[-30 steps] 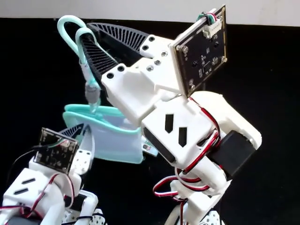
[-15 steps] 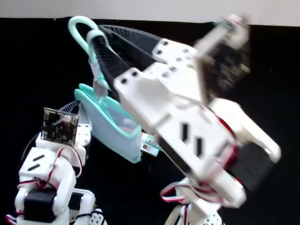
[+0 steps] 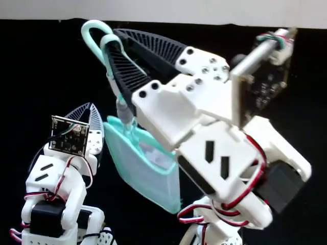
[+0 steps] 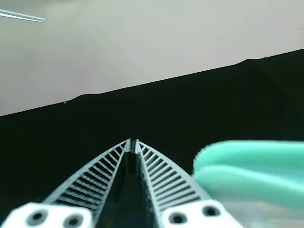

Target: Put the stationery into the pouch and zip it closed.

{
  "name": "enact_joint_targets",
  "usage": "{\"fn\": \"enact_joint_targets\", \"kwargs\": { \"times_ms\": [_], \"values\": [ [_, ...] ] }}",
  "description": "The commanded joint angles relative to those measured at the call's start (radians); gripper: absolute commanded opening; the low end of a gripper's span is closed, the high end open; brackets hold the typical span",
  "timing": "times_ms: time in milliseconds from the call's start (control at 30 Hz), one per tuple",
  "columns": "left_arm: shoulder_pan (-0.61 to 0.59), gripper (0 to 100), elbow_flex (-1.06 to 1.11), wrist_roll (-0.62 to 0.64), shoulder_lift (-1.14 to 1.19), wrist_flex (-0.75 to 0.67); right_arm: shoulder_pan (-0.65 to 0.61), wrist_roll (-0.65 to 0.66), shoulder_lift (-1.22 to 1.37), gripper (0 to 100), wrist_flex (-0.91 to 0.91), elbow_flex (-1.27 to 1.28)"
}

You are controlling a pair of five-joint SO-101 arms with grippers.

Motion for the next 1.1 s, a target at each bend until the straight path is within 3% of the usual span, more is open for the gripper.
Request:
{"fn": "enact_joint_targets", "kwargs": {
  "times_ms": [0,233,600,933,1067],
  "values": [
    [0.047,1,-0.002,0.002,0.008,-0.029,-0.041,0.006,0.016,0.7,-0.001,-0.082],
    [0.128,1,-0.002,0.002,0.008,-0.031,-0.119,0.012,0.025,0.7,-0.010,-0.082],
    [0.200,1,0.031,0.002,0.010,-0.032,-0.119,0.014,0.027,0.7,-0.028,-0.076],
    [0.245,1,0.223,0.002,0.010,-0.259,-0.117,0.014,0.025,0.7,0.019,-0.084],
    [0.246,1,0.262,0.002,0.010,-0.288,-0.074,0.014,0.025,0.7,0.035,-0.084]
  ]
}}
